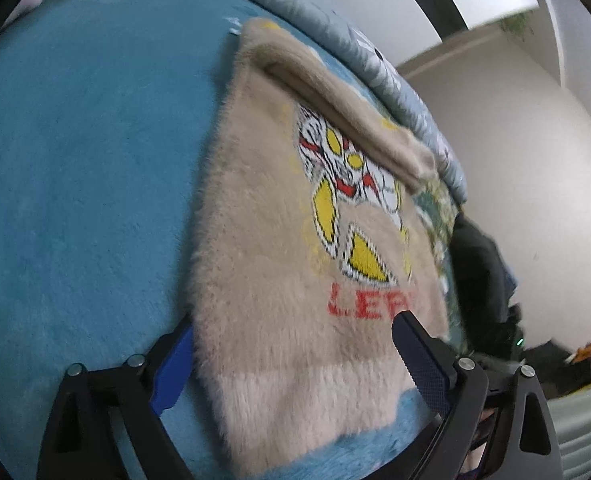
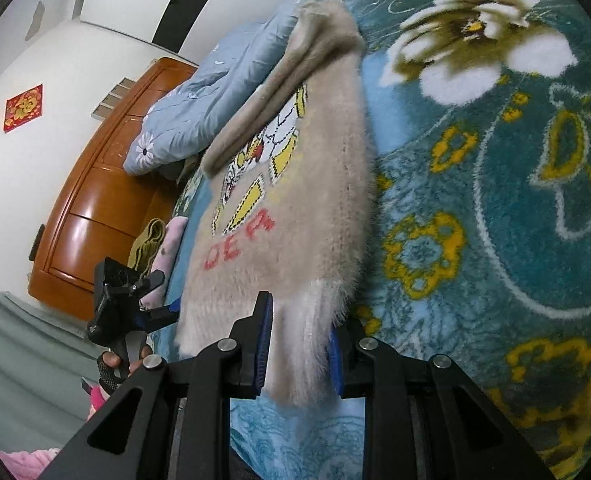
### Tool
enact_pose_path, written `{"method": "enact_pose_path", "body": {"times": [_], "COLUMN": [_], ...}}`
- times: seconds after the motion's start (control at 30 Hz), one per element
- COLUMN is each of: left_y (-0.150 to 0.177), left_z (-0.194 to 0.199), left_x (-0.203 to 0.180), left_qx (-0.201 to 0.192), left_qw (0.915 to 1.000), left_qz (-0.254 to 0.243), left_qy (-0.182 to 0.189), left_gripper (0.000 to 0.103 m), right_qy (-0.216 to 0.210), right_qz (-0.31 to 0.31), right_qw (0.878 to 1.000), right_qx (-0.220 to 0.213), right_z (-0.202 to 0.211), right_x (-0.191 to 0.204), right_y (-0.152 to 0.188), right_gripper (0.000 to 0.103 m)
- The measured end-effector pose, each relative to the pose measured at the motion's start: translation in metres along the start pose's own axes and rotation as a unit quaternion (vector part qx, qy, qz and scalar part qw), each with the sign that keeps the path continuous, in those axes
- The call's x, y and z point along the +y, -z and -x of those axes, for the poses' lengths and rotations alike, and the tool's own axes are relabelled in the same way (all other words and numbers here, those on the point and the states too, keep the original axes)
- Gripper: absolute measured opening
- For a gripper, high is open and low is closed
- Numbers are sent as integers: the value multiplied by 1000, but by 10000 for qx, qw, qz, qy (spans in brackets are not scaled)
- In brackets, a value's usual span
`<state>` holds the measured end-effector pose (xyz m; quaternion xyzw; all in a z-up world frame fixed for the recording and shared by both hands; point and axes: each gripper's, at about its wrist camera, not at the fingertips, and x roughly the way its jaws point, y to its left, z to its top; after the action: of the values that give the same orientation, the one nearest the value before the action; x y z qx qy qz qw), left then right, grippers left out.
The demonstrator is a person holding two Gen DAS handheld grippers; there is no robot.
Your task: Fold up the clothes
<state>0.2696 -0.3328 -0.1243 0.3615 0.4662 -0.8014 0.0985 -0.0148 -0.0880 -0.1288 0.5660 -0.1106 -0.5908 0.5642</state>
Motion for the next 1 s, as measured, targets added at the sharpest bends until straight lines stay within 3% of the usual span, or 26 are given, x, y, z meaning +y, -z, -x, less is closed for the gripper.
{"method": "enact_pose_path", "body": {"times": [0.13, 0.33, 0.47, 0.63, 0.8, 1.0], "left_y": [10, 14, 17, 23, 25, 5], "left_z": [-7, 0, 5, 7, 12, 35], "left_x": [-9, 3, 12, 37, 41, 34], "left_qx": [469, 299, 147, 24, -158, -753], "left_qw": [9982, 9971, 9976, 9939, 9877, 9724], "left_qz": [-314, 49, 163, 644, 659, 614], "left_qy": [208, 700, 653, 897, 1408, 2120], "left_gripper": [99, 96, 75, 14, 12, 11], "right_qy": [-119, -195, -317, -457, -812, -1432], "right_qz": [21, -28, -199, -305, -313, -343], "right_qw": [9999, 9997, 9991, 9982, 9955, 9866], "right_qx": [-31, -113, -193, -221, -385, -708], "right_z": [-3, -1, 4, 9, 21, 34], "right_x": [4, 1, -8, -16, -18, -16], "right_y": [4, 7, 7, 7, 7, -5], "right_gripper": [26, 23, 18, 12, 10, 10]}}
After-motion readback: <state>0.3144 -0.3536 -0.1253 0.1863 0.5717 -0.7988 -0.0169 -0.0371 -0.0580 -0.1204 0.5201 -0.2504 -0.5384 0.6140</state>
